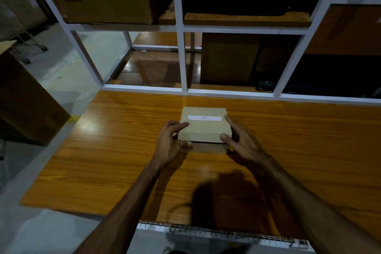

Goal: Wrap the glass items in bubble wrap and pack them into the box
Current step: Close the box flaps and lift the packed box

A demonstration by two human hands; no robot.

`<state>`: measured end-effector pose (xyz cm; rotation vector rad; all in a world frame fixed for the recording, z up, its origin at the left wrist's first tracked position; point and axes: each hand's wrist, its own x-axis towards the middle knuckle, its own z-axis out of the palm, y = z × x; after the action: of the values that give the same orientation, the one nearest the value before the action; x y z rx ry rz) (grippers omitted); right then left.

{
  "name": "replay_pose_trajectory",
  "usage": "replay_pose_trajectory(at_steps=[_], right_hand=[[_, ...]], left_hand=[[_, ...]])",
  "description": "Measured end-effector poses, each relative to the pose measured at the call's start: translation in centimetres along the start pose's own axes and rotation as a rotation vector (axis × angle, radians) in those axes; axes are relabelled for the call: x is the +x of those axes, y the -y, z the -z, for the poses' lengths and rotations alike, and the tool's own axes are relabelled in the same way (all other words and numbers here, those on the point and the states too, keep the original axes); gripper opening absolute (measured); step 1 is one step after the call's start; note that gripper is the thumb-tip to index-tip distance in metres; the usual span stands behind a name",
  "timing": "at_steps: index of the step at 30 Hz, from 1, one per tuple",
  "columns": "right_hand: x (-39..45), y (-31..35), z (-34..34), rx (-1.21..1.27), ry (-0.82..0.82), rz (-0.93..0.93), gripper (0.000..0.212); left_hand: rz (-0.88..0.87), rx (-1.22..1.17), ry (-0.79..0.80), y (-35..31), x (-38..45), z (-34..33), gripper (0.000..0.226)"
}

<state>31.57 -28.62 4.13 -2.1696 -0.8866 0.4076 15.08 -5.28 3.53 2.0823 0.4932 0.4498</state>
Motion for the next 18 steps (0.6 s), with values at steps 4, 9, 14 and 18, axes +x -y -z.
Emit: replay_pose_trajectory(at_steps=[4,9,14,18], right_hand=[[0.0,-0.7,-0.5,-0.078,-0.042,0.035,0.093],[-0.7,-0.1,-0.9,-0.127,-0.088,0.112,0.069],[-0.9,-0.6,-1.6,-0.197,-0.112,0.102,0.068],[-0.9,-0.9,-1.9,-0.248,-0.095,0.046,0.07]], left_hand=[[-0.016,0.053,-0.003,0.3,0.2,-0.1,0.051],[-0.117,0.098,-0.055,0.3,-0.5,-0.3,0.042],[-0.132,0.13,-0.058,0.5,-0.4,-0.6,0.039],[-0.173,0.112,-0.069,0.9,-0.8,-1.1,0.031]])
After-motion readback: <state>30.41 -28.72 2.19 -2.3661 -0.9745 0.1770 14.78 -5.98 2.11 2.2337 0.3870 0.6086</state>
